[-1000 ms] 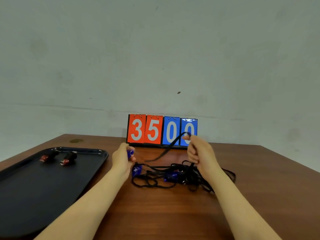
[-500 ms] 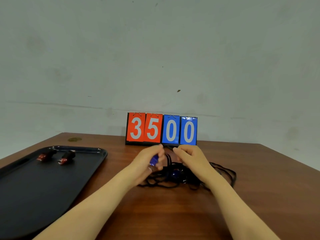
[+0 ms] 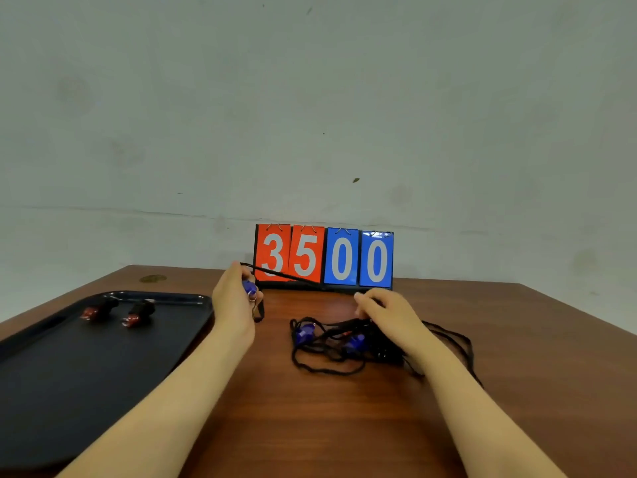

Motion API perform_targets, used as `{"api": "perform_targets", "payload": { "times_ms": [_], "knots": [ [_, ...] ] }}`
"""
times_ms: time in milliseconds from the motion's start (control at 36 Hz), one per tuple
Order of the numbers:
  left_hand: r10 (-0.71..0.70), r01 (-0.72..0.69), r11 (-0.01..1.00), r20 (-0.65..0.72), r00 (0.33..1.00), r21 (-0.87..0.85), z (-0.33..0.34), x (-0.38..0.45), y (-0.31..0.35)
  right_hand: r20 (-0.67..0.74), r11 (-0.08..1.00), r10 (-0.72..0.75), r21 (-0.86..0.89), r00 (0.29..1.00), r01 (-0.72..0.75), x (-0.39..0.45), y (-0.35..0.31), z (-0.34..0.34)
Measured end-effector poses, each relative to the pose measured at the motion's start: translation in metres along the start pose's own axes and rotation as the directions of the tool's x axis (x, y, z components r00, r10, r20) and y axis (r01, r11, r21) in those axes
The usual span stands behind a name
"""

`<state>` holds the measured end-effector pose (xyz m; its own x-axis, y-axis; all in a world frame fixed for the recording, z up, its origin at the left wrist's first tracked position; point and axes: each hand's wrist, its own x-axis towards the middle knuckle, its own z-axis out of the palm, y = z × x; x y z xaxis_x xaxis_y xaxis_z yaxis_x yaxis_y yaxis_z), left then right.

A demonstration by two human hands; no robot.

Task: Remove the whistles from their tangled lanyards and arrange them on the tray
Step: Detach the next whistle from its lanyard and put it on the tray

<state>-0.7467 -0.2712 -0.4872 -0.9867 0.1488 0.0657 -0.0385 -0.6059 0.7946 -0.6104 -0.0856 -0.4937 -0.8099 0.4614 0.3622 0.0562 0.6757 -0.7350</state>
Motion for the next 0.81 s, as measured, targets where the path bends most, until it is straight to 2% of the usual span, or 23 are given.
{"api": "perform_targets", "payload": {
  "times_ms": [56, 111, 194, 250, 361, 417, 472, 528, 583, 611, 639, 667, 694, 750, 778, 806],
  "knots": [
    [-0.031, 0.032, 0.997, -0.018, 0.999, 0.073, -0.004, 0.004, -0.004, -0.004, 0.963, 0.024, 0.268, 1.0, -0.022, -0.001, -0.006, -0.002],
    [-0.044, 0.048, 0.971, -0.023, 0.999, 0.234, -0.007, 0.008, -0.009, -0.019, 0.862, 0.052, 0.505, 0.998, -0.035, 0.001, -0.008, -0.005],
    [0.068, -0.056, 0.876, -0.009, 0.998, 0.48, -0.01, 0.015, -0.016, -0.029, 0.735, 0.08, 0.677, 0.996, -0.04, 0.004, -0.009, -0.009],
    [0.162, -0.145, 0.79, 0.024, 0.986, 0.596, -0.012, 0.021, -0.02, -0.047, 0.712, 0.084, 0.701, 0.995, -0.027, 0.004, -0.01, -0.008],
    [0.225, -0.221, 0.647, 0.095, 0.97, 0.73, -0.015, 0.021, -0.025, -0.146, 0.817, 0.05, 0.574, 0.988, 0.044, 0.0, -0.015, -0.003],
    [0.246, -0.315, 0.575, 0.208, 0.947, 0.755, -0.012, 0.017, -0.027, -0.161, 0.872, -0.012, 0.482, 0.987, 0.09, -0.004, -0.018, 0.0],
    [0.234, -0.434, 0.574, 0.37, 0.899, 0.694, -0.005, 0.006, -0.029, -0.156, 0.903, -0.069, 0.41, 0.985, 0.128, -0.007, -0.02, 0.004],
    [0.138, -0.459, 0.655, 0.502, 0.854, 0.6, 0.003, -0.007, -0.033, -0.141, 0.91, -0.1, 0.388, 0.985, 0.147, -0.009, -0.023, 0.008],
    [-0.024, -0.445, 0.631, 0.589, 0.808, 0.636, 0.003, -0.008, -0.042, -0.135, 0.916, -0.108, 0.371, 0.985, 0.151, -0.009, -0.024, 0.01],
    [-0.131, -0.426, 0.645, 0.641, 0.756, 0.635, -0.008, 0.005, -0.053, -0.132, 0.922, -0.107, 0.358, 0.985, 0.148, -0.009, -0.024, 0.011],
    [-0.237, -0.32, 0.659, 0.592, 0.771, 0.681, -0.012, 0.02, -0.066, -0.125, 0.928, -0.102, 0.346, 0.987, 0.14, -0.009, -0.023, 0.012],
    [-0.363, -0.157, 0.737, 0.582, 0.728, 0.657, -0.01, 0.031, -0.081, -0.118, 0.932, -0.095, 0.338, 0.988, 0.13, -0.009, -0.023, 0.013],
    [-0.475, -0.042, 0.745, 0.574, 0.667, 0.665, -0.001, 0.025, -0.087, -0.113, 0.937, -0.087, 0.329, 0.99, 0.12, -0.009, -0.022, 0.013],
    [-0.5, -0.159, 0.683, 0.615, 0.61, 0.713, 0.005, -0.006, -0.072, -0.106, 0.943, -0.071, 0.317, 0.992, 0.101, -0.008, -0.02, 0.013],
    [-0.479, -0.165, 0.692, 0.618, 0.623, 0.703, 0.012, -0.022, -0.065, -0.099, 0.943, -0.063, 0.319, 0.993, 0.092, -0.008, -0.019, 0.012],
    [-0.465, -0.106, 0.729, 0.603, 0.649, 0.676, 0.021, -0.026, -0.061, -0.091, 0.942, -0.057, 0.324, 0.994, 0.084, -0.007, -0.018, 0.012]
  ]
}}
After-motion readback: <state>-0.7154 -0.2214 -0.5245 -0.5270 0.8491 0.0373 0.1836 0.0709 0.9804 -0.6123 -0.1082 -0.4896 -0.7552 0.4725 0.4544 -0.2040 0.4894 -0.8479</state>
